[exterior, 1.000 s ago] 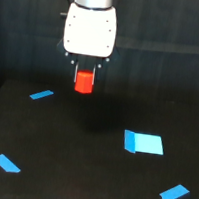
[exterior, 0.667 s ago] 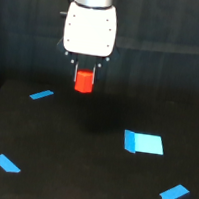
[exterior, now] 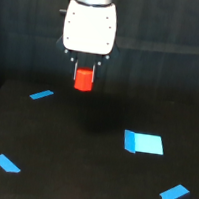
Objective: Pick up the red object from the table
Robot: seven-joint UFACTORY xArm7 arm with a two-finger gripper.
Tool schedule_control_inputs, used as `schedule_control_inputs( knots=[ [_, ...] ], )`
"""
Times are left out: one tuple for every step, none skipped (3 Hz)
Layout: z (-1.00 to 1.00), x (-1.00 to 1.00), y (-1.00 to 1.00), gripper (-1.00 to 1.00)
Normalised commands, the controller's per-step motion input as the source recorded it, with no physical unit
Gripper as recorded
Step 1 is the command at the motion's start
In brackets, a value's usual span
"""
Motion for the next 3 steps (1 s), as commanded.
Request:
schedule_control_inputs(
  knots=[
    [0.19, -0.01, -0.19, -0.98],
    [0.18, -0.04, -0.03, -0.99],
    [0.04, -0.03, -0.07, -0.94]
  ],
)
